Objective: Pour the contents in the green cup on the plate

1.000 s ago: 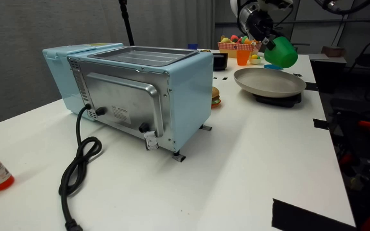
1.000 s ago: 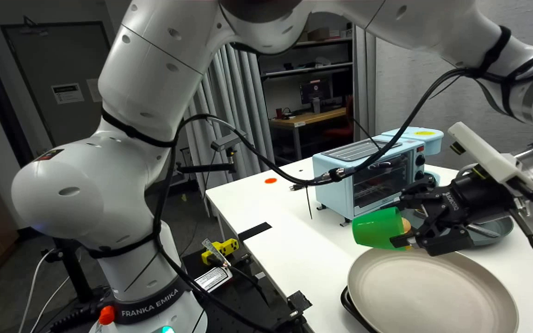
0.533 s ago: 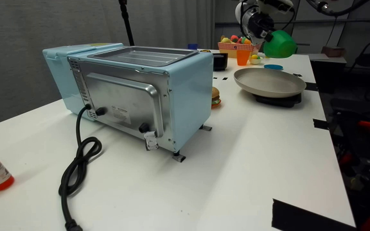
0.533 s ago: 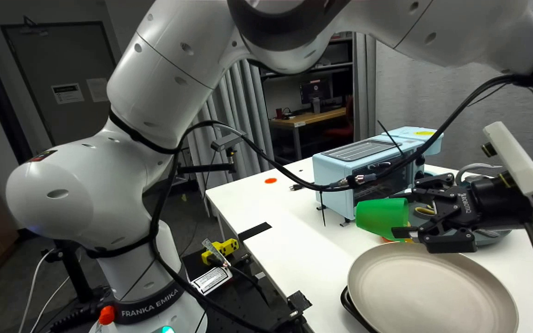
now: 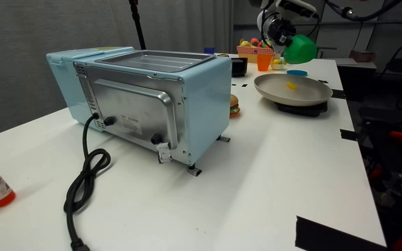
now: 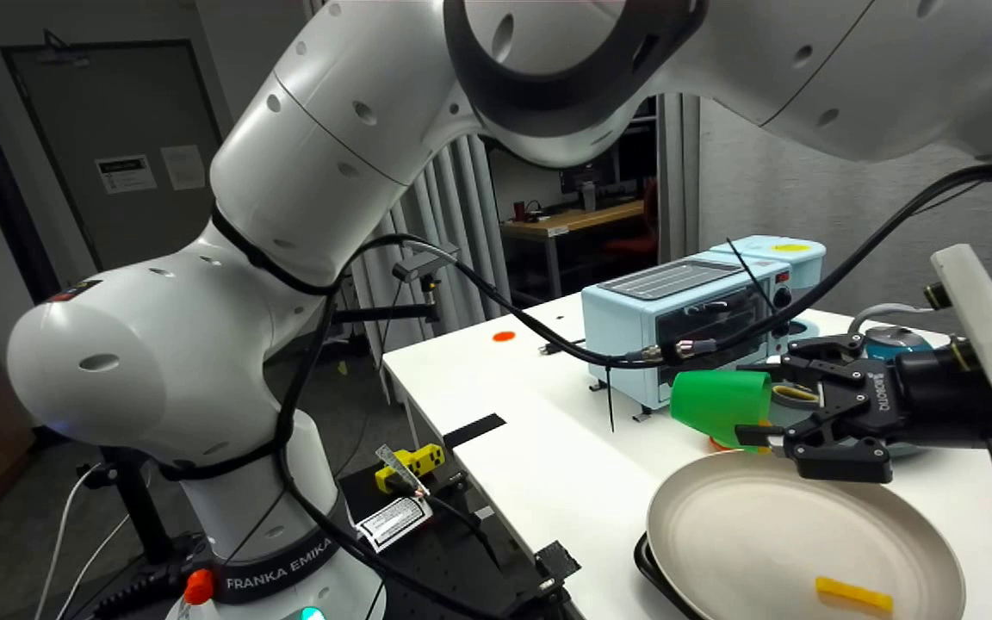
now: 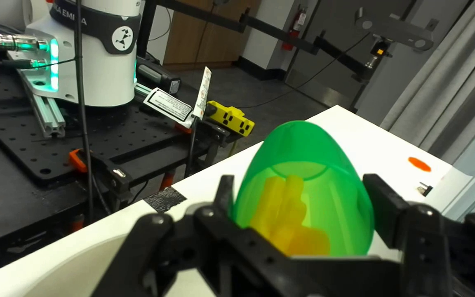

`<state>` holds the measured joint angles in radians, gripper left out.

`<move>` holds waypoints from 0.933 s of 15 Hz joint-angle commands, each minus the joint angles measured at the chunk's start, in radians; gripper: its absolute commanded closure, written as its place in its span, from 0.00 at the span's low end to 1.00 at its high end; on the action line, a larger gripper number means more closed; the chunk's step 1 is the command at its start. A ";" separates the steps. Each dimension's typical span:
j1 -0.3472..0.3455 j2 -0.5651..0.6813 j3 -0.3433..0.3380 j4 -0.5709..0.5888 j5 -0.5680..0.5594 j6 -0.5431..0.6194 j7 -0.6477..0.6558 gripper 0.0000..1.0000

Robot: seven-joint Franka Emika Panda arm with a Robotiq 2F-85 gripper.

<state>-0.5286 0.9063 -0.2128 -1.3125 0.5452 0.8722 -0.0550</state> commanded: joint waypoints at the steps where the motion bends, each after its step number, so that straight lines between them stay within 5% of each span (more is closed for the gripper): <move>1: -0.027 0.046 0.011 0.074 0.061 -0.082 0.047 0.47; 12: -0.049 0.046 0.042 0.052 0.113 -0.076 0.088 0.47; 14: -0.089 0.046 0.088 0.040 0.157 -0.070 0.120 0.47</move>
<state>-0.5543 0.9329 -0.1827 -1.2961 0.6298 0.8477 -0.0030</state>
